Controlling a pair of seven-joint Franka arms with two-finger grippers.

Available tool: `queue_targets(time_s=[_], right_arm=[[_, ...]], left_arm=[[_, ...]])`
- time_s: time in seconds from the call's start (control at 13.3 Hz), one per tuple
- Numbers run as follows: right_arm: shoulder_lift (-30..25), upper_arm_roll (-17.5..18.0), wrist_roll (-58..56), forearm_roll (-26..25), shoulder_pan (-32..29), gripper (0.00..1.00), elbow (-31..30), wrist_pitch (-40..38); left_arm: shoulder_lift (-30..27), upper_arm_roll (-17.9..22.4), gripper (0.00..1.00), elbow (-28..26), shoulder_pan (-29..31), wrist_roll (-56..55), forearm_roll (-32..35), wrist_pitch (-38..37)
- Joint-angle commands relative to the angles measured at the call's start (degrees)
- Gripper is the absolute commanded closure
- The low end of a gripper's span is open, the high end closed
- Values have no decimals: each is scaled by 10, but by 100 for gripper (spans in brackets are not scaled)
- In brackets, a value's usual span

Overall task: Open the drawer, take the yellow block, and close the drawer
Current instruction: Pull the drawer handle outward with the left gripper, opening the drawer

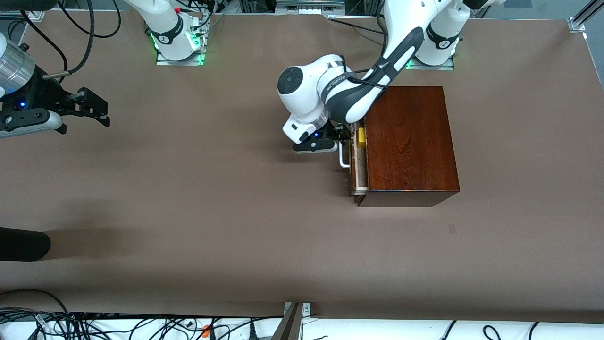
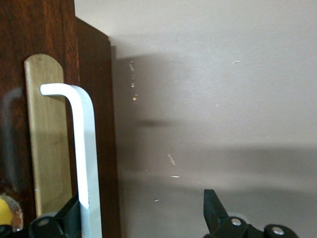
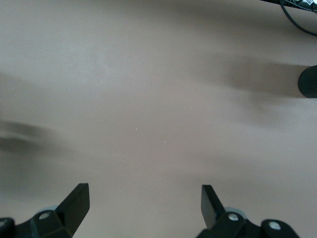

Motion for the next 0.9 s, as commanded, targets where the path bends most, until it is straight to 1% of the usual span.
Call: queue_targets(time_s=[0.0, 0.15, 0.45, 0.67, 0.82], right_arm=[[2, 0, 1, 1, -3, 0, 6, 0], [1, 0, 1, 1, -4, 0, 6, 0], [4, -1, 1, 1, -4, 0, 6, 0], [4, -3, 0, 1, -5, 0, 6, 0], [4, -3, 0, 1, -6, 0, 6, 0]], left_arm=[[42, -5, 0, 60, -29, -28, 3, 4], [49, -5, 0, 71, -35, -28, 3, 3], [67, -4, 0, 116, -55, -31, 3, -1], [79, -3, 0, 135, -66, -39, 4, -2], [92, -3, 0, 159, -74, -39, 4, -2]])
